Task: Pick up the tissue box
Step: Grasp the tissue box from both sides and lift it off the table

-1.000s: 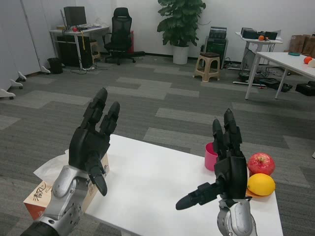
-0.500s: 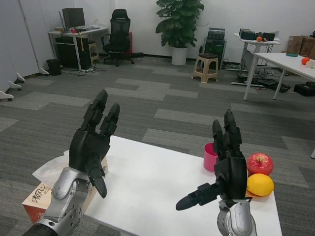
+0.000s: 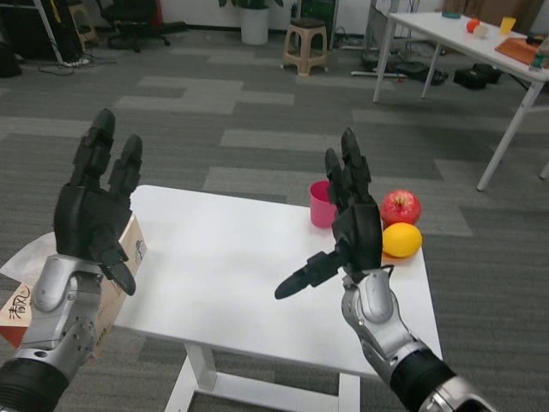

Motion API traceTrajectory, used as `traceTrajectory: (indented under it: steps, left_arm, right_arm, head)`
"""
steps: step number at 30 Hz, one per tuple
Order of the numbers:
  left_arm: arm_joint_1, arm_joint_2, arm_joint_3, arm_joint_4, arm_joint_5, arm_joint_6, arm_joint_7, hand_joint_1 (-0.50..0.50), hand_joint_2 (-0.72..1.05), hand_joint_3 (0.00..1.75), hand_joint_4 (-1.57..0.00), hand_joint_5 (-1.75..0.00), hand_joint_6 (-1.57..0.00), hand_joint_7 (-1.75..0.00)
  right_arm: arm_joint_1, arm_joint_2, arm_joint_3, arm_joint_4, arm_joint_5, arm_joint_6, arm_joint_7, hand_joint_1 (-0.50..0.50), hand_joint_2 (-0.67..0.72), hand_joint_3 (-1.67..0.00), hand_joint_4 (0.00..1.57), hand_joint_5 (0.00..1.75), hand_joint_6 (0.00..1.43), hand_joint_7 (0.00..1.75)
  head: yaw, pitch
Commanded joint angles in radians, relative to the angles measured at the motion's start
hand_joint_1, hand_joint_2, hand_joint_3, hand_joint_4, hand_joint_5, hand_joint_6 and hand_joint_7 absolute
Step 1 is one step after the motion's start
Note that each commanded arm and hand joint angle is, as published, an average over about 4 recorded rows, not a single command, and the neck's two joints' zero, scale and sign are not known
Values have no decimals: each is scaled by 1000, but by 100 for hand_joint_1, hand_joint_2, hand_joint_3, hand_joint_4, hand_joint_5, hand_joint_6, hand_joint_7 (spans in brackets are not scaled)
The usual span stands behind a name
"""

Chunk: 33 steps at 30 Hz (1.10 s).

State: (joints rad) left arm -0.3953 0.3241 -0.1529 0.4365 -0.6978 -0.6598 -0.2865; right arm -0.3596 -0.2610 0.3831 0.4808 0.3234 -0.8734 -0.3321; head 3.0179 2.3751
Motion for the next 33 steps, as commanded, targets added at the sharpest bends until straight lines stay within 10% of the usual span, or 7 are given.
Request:
traceTrajectory:
  steps: [1, 16, 20, 25, 33]
  left_arm:
    - [40, 39, 45, -24, -11, 60, -32, 50, -55, 0, 0, -10, 0, 0]
    - [182, 116, 278, -75, -38, 124, -64, 50, -55, 0, 0, -10, 0, 0]
    - [220, 122, 360, -73, -39, 136, -65, 50, -55, 0, 0, -5, 0, 0]
    - [244, 118, 441, -62, -36, 144, -65, 50, -55, 0, 0, 0, 0, 0]
    - [277, 117, 535, -11, -32, 146, -68, 50, -48, 0, 0, -8, 0, 0]
  right_arm:
    - [-4, -9, -16, 15, 8, -9, -4, -46, 41, -6, 0, 0, 0, 0]
    - [0, -25, -6, 65, 11, -7, -3, -46, 41, -6, 0, 0, 0, 0]
    - [-4, -25, 1, 80, 11, -7, -2, -46, 44, -4, 0, 0, 0, 0]
    - [-5, -24, 2, 91, 13, -7, -2, -46, 46, -6, 0, 0, 0, 0]
    - [-5, -17, 1, 99, 11, -7, -2, -46, 47, -8, 0, 0, 0, 0]
  head:
    - [-8, -16]
    - [-13, -59]
    - [85, -58]
    - [431, -85]
    - [612, -100]
